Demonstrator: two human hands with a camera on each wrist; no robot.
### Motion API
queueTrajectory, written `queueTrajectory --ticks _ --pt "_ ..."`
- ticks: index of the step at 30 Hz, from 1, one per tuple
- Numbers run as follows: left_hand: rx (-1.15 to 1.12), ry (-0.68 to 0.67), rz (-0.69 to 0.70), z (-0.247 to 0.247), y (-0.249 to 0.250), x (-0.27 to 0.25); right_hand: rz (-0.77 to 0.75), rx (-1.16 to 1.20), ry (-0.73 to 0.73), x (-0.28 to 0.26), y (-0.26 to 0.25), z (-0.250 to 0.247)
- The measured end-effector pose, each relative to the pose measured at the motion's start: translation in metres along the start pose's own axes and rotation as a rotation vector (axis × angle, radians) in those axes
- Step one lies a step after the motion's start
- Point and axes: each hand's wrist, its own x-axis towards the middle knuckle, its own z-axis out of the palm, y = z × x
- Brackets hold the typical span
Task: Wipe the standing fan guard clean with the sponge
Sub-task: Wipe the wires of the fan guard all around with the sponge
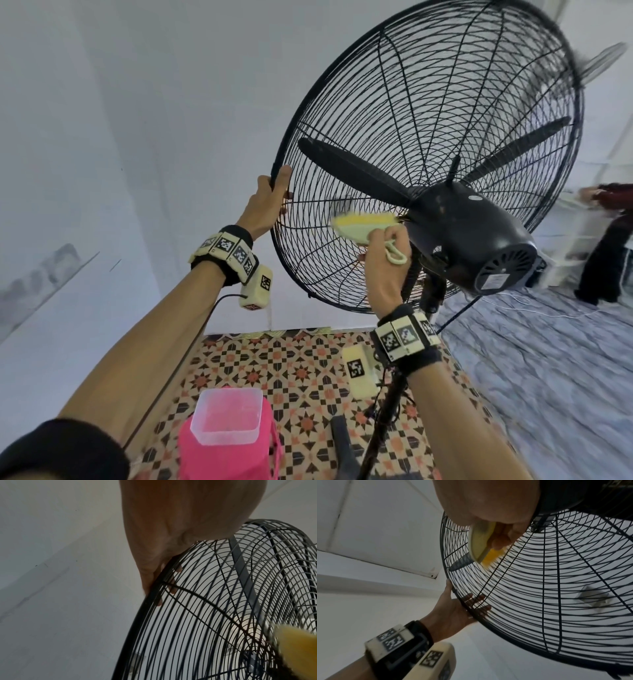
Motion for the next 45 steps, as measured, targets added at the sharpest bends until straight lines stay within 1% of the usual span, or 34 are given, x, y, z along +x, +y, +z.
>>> queueTrajectory --ticks 1,2,3,4,7,8,9,10,13,14,15,16,18,19,20,21,22,24,25,26,27,28,31,32,35,37,39,42,45 --pt "-0.001 -0.015 -0.005 -0.002 -0.001 -0.001 -0.019 -0.005 0.088 0.001 0.002 0.001" --pt "0.002 -0.031 -0.006 -0.003 -0.002 -0.002 -0.033 -0.007 0.135 -0.001 0.003 0.004" --pt "0.003 -0.043 -0.006 -0.003 0.001 -0.004 -0.037 -0.002 0.133 -0.005 0.005 0.01" --pt "0.005 -0.05 -0.007 -0.003 0.004 -0.007 -0.033 0.008 0.091 -0.011 0.006 0.018" --pt "0.006 -0.046 -0.018 -0.004 0.007 -0.009 0.005 -0.008 -0.135 -0.032 0.01 0.036" --pt "0.009 -0.046 -0.027 -0.005 0.006 -0.009 0.012 -0.015 -0.172 -0.036 0.01 0.036" --pt "0.008 -0.048 -0.034 -0.006 0.005 -0.008 0.009 -0.005 -0.158 -0.037 0.009 0.033" --pt "0.004 -0.057 -0.034 -0.007 0.003 -0.007 0.0 0.014 -0.097 -0.035 0.007 0.028" --pt "-0.01 -0.079 -0.033 -0.009 0.003 -0.011 0.0 0.04 0.229 -0.021 0.005 0.017" --pt "-0.015 -0.085 -0.033 -0.009 0.006 -0.012 0.017 0.048 0.278 -0.018 0.006 0.017" --pt "-0.016 -0.087 -0.035 -0.008 0.007 -0.012 0.024 0.058 0.261 -0.02 0.006 0.021" --pt "-0.011 -0.09 -0.034 -0.007 0.008 -0.011 0.018 0.064 0.18 -0.025 0.006 0.027" --pt "0.005 -0.101 -0.04 -0.009 0.007 -0.01 -0.004 0.021 -0.074 -0.041 0.009 0.04" --pt "0.011 -0.112 -0.047 -0.01 0.006 -0.009 -0.022 0.003 -0.164 -0.049 0.011 0.045" --pt "0.01 -0.124 -0.05 -0.012 0.006 -0.008 -0.041 -0.002 -0.196 -0.053 0.011 0.047" --pt "0.002 -0.132 -0.051 -0.014 0.006 -0.009 -0.054 0.01 -0.173 -0.054 0.01 0.046" --pt "-0.004 -0.14 -0.05 -0.015 0.005 -0.009 -0.064 0.033 -0.106 -0.053 0.009 0.044" --pt "-0.014 -0.148 -0.055 -0.016 0.004 -0.008 -0.079 0.074 0.091 -0.044 0.004 0.039" --pt "-0.015 -0.151 -0.058 -0.016 0.004 -0.009 -0.078 0.075 0.166 -0.041 0.004 0.039" --pt "-0.016 -0.151 -0.056 -0.015 0.002 -0.008 -0.076 0.07 0.193 -0.041 0.003 0.041" --pt "-0.015 -0.15 -0.059 -0.015 0.003 -0.008 -0.076 0.064 0.176 -0.044 0.002 0.047" --pt "-0.015 -0.154 -0.063 -0.015 0.004 -0.008 -0.077 0.046 0.125 -0.049 0.002 0.054" --pt "-0.011 -0.205 -0.105 -0.02 0.005 -0.005 -0.127 -0.001 -0.094 -0.071 0.002 0.068" --pt "-0.013 -0.24 -0.116 -0.026 0.006 -0.003 -0.154 -0.011 -0.139 -0.078 0.003 0.07" --pt "-0.01 -0.377 -0.132 -0.046 0.008 0.004 -0.175 -0.047 -0.206 -0.094 0.006 0.078" --pt "0.013 -0.45 -0.12 -0.055 0.011 0.009 -0.212 -0.111 -0.299 -0.105 0.013 0.085" --pt "0.025 -0.479 -0.11 -0.057 0.01 0.014 -0.234 -0.166 -0.387 -0.112 0.02 0.092" --pt "0.047 -0.492 -0.093 -0.057 0.009 0.015 -0.239 -0.202 -0.463 -0.112 0.029 0.102" --pt "0.141 -0.505 -0.082 -0.06 0.015 0.01 -0.317 -0.242 -0.523 -0.114 0.03 0.111"
